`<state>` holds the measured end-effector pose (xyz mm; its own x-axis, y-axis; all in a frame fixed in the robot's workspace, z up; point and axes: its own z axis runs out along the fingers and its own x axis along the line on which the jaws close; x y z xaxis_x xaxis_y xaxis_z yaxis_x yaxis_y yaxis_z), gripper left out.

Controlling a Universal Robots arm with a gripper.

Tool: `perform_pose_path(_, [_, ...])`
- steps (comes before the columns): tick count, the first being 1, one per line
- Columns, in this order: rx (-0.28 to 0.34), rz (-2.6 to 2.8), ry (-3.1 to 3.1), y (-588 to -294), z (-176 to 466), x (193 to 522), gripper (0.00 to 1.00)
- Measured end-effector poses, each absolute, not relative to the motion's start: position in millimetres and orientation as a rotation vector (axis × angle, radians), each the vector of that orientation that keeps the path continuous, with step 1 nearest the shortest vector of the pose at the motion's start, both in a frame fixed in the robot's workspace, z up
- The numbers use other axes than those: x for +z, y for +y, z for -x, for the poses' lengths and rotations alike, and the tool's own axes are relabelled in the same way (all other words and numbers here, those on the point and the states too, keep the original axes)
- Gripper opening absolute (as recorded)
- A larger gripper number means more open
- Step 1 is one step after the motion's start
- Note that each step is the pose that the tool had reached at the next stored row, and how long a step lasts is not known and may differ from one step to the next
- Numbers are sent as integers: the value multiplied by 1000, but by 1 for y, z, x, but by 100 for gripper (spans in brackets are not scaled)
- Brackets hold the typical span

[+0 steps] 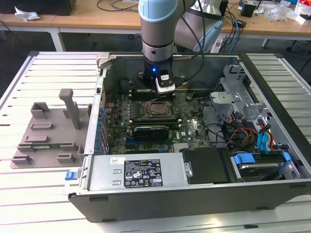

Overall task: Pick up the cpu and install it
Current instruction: 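Install the first cpu locking lever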

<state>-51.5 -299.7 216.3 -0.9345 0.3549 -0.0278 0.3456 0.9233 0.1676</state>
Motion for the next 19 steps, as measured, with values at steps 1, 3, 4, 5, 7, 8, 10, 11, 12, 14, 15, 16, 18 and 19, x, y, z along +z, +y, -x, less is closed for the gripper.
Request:
perform_pose_path(1, [247, -551, 3024, -299, 51, 216, 11])
perform_pose_path(3, [247, -551, 3024, -298, 51, 216, 11])
perform_pose_path(4, [247, -551, 3024, -298, 51, 216, 11])
perform_pose_path(5, [247, -551, 3024, -297, 52, 216, 11])
perform_pose_path(7, [247, -551, 3024, -296, 52, 216, 11])
perform_pose_path(8, [248, -551, 3024, -296, 52, 216, 11])
perform_pose_path(10, [248, -551, 3024, -296, 52, 216, 11])
perform_pose_path(11, [248, -551, 3024, -296, 52, 215, 11])
perform_pose_path(12, [247, -551, 3024, -296, 52, 214, 11])
perform_pose_path(14, [247, -551, 3024, -296, 52, 212, 11])
perform_pose_path(15, [247, -552, 3024, -296, 52, 210, 11])
perform_pose_path(16, [246, -551, 3024, -296, 52, 208, 11])
perform_pose_path(18, [246, -551, 3024, -296, 51, 207, 11])
perform_pose_path(19, [246, -551, 3024, -295, 51, 207, 11])
